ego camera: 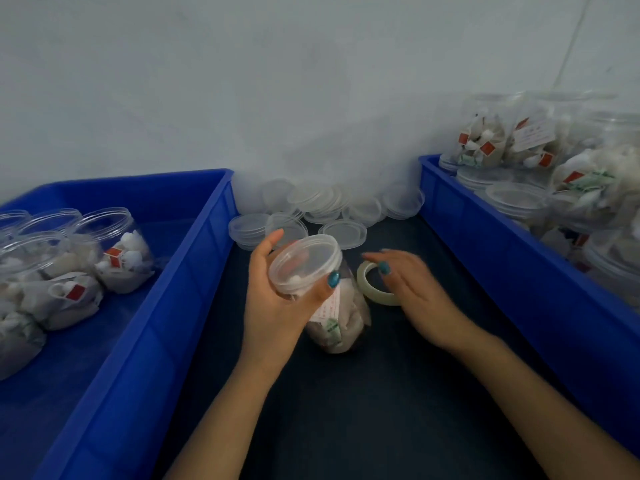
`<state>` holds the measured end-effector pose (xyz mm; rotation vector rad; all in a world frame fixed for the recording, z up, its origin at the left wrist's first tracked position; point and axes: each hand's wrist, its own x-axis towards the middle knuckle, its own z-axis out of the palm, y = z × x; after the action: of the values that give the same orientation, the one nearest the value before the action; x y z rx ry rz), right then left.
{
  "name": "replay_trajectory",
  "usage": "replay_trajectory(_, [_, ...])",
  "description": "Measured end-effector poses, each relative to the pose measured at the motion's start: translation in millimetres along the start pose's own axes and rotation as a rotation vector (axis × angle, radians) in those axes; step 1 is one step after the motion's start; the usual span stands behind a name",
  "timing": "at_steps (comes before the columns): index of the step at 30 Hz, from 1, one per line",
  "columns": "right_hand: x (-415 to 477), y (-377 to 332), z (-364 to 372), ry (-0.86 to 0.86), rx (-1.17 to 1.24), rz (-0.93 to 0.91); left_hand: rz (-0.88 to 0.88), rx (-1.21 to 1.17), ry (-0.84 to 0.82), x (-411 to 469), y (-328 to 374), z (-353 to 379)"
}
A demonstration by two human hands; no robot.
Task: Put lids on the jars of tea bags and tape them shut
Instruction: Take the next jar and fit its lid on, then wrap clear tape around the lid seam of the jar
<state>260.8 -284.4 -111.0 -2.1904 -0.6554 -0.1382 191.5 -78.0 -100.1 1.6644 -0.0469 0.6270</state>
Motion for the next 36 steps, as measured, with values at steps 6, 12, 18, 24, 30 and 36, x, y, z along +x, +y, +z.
replay_trajectory(6, [-3,40,-16,-0.165,-0.374,0.109,0.092,0.178,-0.183,-7,-2,12])
replay_trajectory(12, [-3,26,-8,-0.022,-0.495,0.009,0.118,0.427,-0.18,-8,-1,9])
replay_trajectory(18, [-5,-2,-4,0.307,0.158,0.091,0.576,0.914,0.022,-13,3,12])
replay_trajectory(24, [-17,-26,6,0.701,-0.322,-0.515,0.628,0.831,0.056,-16,2,11])
replay_trajectory(30, [-22,-29,12,0.575,-0.367,-0.614,0.64,0.847,0.047,-16,4,9])
replay_trajectory(36, [-21,-30,11,0.564,-0.462,-0.716,0.694,0.862,0.126,-14,3,7])
